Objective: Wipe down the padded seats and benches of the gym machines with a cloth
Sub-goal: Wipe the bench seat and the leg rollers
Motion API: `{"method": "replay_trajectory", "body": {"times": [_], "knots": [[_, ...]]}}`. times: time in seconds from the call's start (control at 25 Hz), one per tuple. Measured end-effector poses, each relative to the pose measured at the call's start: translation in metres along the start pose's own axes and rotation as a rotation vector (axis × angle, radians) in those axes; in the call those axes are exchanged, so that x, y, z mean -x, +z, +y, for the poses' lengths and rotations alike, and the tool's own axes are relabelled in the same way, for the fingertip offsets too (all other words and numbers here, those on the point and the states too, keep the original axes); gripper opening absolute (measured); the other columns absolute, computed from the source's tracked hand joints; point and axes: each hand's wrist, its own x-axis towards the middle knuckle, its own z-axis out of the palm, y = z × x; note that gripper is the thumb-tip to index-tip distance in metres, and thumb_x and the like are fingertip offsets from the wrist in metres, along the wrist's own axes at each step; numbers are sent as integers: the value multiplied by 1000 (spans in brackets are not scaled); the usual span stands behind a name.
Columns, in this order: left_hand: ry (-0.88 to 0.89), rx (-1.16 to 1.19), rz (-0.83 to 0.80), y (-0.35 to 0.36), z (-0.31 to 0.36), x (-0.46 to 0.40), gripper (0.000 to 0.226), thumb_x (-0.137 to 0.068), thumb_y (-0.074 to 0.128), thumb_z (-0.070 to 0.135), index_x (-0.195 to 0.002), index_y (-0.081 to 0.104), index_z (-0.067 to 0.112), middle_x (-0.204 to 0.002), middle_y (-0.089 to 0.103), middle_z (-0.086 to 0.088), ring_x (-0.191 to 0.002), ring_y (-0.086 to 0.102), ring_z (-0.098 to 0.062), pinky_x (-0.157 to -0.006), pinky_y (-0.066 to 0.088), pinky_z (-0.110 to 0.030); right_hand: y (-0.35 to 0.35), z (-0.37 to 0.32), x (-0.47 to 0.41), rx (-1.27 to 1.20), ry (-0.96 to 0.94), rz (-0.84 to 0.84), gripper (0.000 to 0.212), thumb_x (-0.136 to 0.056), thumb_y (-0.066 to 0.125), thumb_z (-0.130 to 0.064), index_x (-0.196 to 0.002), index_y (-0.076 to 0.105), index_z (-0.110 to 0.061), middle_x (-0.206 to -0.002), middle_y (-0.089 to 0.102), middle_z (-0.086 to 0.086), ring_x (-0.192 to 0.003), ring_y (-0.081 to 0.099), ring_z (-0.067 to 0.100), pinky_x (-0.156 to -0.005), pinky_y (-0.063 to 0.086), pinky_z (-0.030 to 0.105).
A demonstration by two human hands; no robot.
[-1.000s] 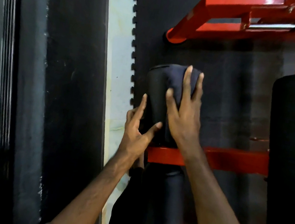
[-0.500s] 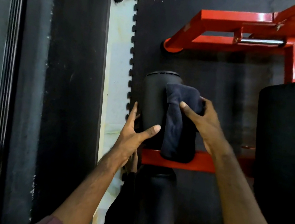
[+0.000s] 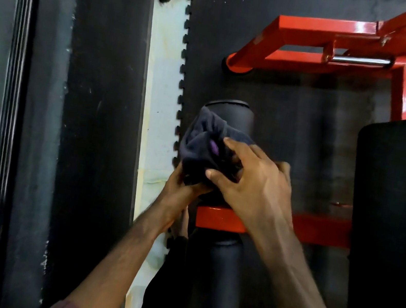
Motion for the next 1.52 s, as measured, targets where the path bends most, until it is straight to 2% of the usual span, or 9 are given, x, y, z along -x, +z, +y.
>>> {"method": "replay_trajectory", "body": {"times": [0.12, 0.28, 0.44, 0.6, 0.72, 0.92, 1.16, 1.36, 1.52], "knots": [[38, -38, -7, -14, -5, 0, 83, -76, 89, 13, -151, 53, 19, -132, 72, -3, -122, 69, -17, -102, 59, -45, 17, 21, -9, 174, -141, 99, 68, -79, 72, -73, -140, 57, -46, -148, 41, 1, -138, 38, 33, -112, 33, 61], [88, -121, -87, -18, -12, -6, 80, -86, 83, 11, -155, 45, 22, -146, 64, -3, -136, 60, -22, -115, 46, -59, 62, 33, -29, 121, -219, -39, 86, -87, 53, -74, -162, 17, -53, -176, -7, 2, -158, 2, 51, -112, 32, 79], [104, -188, -194, -17, -11, -8, 111, -91, 81, 7, -169, 8, 35, -165, 41, 11, -148, 45, -9, -122, 41, -39, 67, 24, -51, -205, 27, 124, 79, -97, 52, -64, -163, 10, -52, -177, -4, -2, -161, 9, 37, -115, 39, 66], [109, -191, -143, -13, -13, -4, 118, -88, 85, 13, -167, 4, 42, -165, 41, 7, -143, 49, -3, -115, 46, -26, 78, 18, -15, -533, 358, 194, 84, -97, 46, -76, -166, 10, -43, -175, 15, -8, -158, 26, 19, -121, 38, 52], [125, -223, -96, -11, -14, -6, 122, -80, 92, 32, -166, 8, 48, -164, 43, 9, -146, 46, -5, -122, 41, -38, 81, 19, 11, -527, 322, 177, 89, -92, 46, -81, -165, 15, -41, -172, 28, -3, -156, 33, 21, -123, 36, 48], [178, -305, -47, -10, -19, -11, 120, -72, 90, 56, -159, 7, 64, -166, 34, 15, -150, 40, -8, -123, 39, -45, 61, 31, -94, -545, 471, 147, 83, -89, 47, -82, -157, 40, -35, -152, 56, 1, -139, 53, 30, -115, 42, 48], [225, -330, 73, 2, -18, -3, 118, -66, 91, 52, -157, 17, 66, -151, 45, 6, -142, 48, -9, -118, 47, -44, 72, 17, 16, -386, 258, 71, 85, -97, 48, -71, -162, -3, -54, -176, 7, 2, -155, 31, 35, -113, 45, 58], [295, -439, 141, 12, -18, -1, 124, -63, 97, 54, -148, 11, 78, -142, 36, 6, -137, 45, -13, -116, 44, -33, 56, 16, -79, -384, 314, 139, 78, -102, 45, -68, -166, 10, -43, -174, 19, 5, -149, 40, 38, -109, 43, 54], [352, -540, 173, 14, -25, 2, 116, -74, 86, 33, -156, 13, 68, -145, 31, 1, -134, 46, -24, -112, 50, -46, 70, 20, -3, -358, 204, 77, 80, -102, 49, -66, -165, 2, -49, -177, 3, -4, -154, 34, 33, -105, 48, 51]]}}
